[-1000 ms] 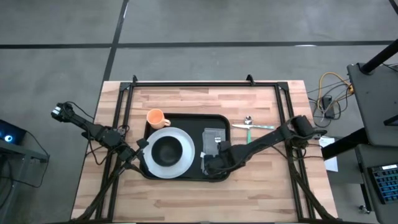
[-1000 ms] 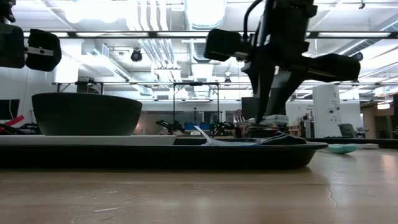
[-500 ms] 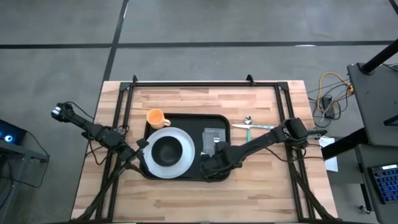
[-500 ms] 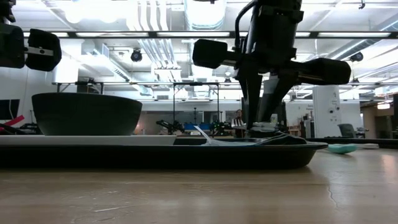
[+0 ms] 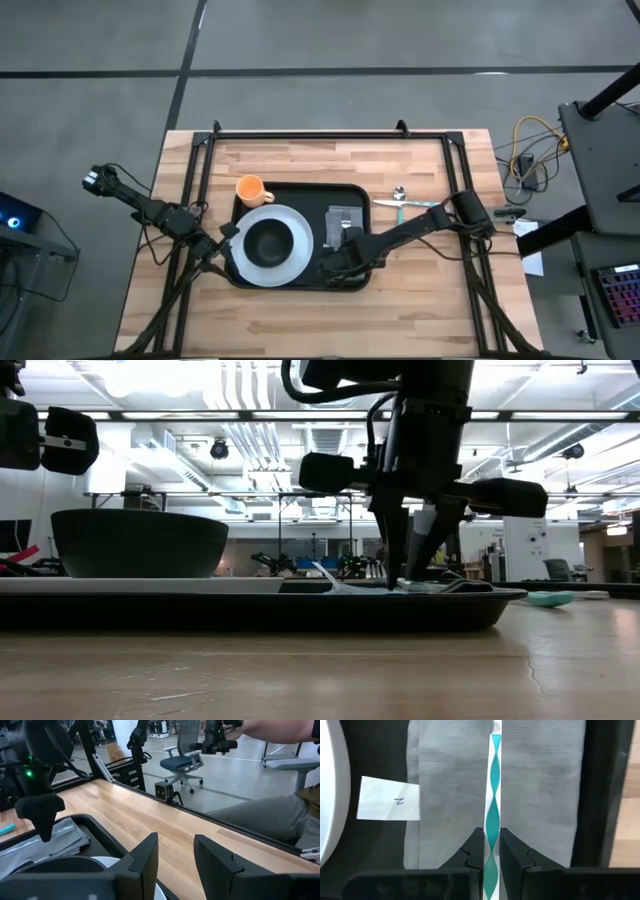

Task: Set up tray
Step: Put the blue patterned fork on top of the gray table napkin

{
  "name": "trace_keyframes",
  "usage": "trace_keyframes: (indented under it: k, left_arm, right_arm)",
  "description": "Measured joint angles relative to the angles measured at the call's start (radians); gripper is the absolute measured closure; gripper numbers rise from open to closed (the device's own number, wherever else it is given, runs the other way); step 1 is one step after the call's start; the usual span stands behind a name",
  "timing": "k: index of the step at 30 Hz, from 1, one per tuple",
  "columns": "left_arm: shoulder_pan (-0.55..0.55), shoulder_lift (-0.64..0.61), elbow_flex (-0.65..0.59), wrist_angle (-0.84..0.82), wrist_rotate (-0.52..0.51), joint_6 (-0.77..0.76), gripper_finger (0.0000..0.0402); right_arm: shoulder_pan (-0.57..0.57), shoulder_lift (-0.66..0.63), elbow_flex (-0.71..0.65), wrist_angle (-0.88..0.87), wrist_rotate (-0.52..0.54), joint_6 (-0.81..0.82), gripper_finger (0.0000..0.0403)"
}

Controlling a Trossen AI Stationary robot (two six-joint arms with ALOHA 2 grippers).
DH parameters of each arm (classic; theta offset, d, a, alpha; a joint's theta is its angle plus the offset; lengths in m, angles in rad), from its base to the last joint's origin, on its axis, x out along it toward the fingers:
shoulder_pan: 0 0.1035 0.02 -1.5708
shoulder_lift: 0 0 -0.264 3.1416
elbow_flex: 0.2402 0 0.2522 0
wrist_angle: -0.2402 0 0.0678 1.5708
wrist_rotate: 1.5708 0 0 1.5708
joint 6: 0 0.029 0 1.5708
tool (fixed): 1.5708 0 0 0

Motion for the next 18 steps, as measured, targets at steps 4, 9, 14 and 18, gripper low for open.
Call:
trace_keyframes:
  k: [4,9,14,18]
  left_arm:
    - [0.000,0.000,0.000,0.000,0.000,0.000,0.0295]
    - [0.000,-0.001,0.000,0.000,0.000,0.000,0.0295]
    - [0.000,-0.001,0.000,0.000,0.000,0.000,0.0295]
    - [0.000,-0.001,0.001,0.000,0.000,0.000,0.0295]
  right_arm:
    - [-0.009,0.011,0.000,0.007,0.000,-0.008,0.0376]
    - [-0.018,0.024,0.000,0.021,-0.004,-0.015,0.0376]
    - [-0.025,0.035,0.000,0.036,-0.027,-0.029,0.0375]
    - [-0.027,0.038,0.000,0.034,-0.040,-0.032,0.0374]
